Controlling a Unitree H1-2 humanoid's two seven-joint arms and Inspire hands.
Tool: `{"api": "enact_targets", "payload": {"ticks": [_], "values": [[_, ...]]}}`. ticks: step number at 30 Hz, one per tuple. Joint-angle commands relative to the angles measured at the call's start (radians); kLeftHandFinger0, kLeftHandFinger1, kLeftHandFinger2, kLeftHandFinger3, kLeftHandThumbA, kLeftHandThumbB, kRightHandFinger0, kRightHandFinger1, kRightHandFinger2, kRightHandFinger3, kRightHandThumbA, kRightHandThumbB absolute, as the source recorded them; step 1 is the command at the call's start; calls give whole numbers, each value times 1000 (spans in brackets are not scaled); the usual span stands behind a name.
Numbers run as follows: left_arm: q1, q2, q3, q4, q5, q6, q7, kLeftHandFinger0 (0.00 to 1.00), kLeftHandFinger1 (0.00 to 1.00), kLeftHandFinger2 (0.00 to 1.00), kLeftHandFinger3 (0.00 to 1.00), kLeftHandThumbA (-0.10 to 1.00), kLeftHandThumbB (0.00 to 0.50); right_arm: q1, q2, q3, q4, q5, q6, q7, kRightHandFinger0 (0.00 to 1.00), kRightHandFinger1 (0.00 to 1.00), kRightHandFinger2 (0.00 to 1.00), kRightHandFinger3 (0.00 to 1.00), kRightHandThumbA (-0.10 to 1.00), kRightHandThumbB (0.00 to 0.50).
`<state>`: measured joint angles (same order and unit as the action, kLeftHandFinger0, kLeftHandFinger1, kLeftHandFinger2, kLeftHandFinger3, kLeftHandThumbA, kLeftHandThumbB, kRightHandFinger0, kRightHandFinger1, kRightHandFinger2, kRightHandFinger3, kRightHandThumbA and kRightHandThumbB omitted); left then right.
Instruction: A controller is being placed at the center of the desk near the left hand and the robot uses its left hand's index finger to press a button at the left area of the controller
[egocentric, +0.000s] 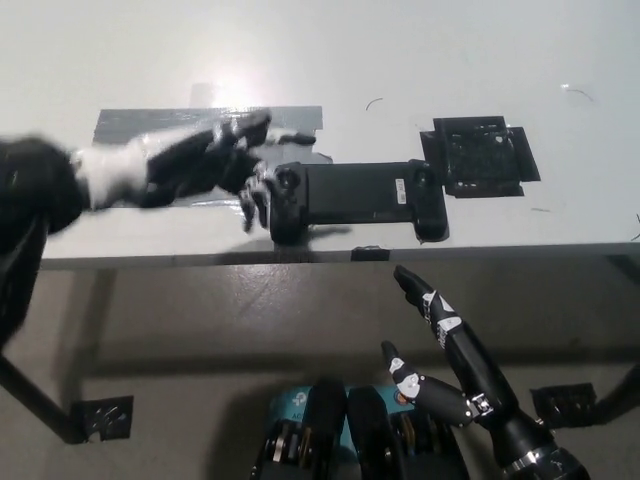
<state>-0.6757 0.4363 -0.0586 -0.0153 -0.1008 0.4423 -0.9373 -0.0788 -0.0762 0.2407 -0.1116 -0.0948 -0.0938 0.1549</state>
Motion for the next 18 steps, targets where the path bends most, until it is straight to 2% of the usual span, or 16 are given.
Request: {"api": "enact_targets", "payload": {"ticks": [1, 2, 3, 5, 7, 8, 9, 10, 12, 14, 18], "values": [[316, -169, 106, -210, 24, -156, 296, 1000, 1000, 1000, 1000, 1000, 312, -5, 3, 3, -13, -4, -27, 9, 1000, 1000, 1000, 1000, 565, 221], [385, -223, 107, -206, 59, -224, 349, 1000, 1000, 1000, 1000, 1000, 324, 0, 6, 1, -12, 6, -35, 8, 1000, 1000, 1000, 1000, 603, 205], [457, -282, 110, -193, 100, -323, 414, 1000, 1000, 1000, 1000, 1000, 312, 5, 9, -1, -9, 14, -46, 7, 1000, 1000, 1000, 1000, 654, 191], [534, -335, 107, -174, 171, -452, 485, 1000, 1000, 1000, 1000, 1000, 319, 13, 17, -4, -4, 21, -58, 1, 1000, 1000, 1000, 1000, 711, 186], [595, -383, 99, -108, 244, -654, 559, 1000, 1000, 1000, 1000, 1000, 322, 17, 33, -17, 13, 46, -82, -10, 1000, 1000, 1000, 1000, 806, 191], [620, -396, 87, -95, 286, -700, 589, 1000, 1000, 1000, 1000, 1000, 345, 17, 37, -22, 17, 49, -89, -16, 1000, 1000, 1000, 1000, 886, 220], [634, -404, 79, -99, 305, -705, 596, 1000, 1000, 1000, 1000, 1000, 373, 22, 39, -25, 18, 47, -92, -22, 1000, 1000, 1000, 1000, 943, 245], [647, -409, 72, -104, 319, -711, 601, 1000, 1000, 1000, 1000, 1000, 380, 26, 40, -27, 18, 47, -96, -25, 1000, 1000, 1000, 1000, 985, 268], [658, -415, 67, -101, 335, -734, 607, 1000, 1000, 1000, 1000, 1000, 398, 31, 43, -25, 21, 44, -102, -27, 1000, 1000, 1000, 1000, 1000, 282], [656, -413, 73, -61, 332, -803, 606, 1000, 1000, 1000, 1000, 1000, 377, 36, 49, -20, 31, 37, -117, -32, 1000, 1000, 1000, 1000, 1000, 283], [662, -410, 67, -27, 374, -860, 640, 1000, 1000, 1000, 1000, 1000, 354, 46, 50, -19, 32, 29, -124, -36, 1000, 1000, 1000, 1000, 1000, 295]]}}
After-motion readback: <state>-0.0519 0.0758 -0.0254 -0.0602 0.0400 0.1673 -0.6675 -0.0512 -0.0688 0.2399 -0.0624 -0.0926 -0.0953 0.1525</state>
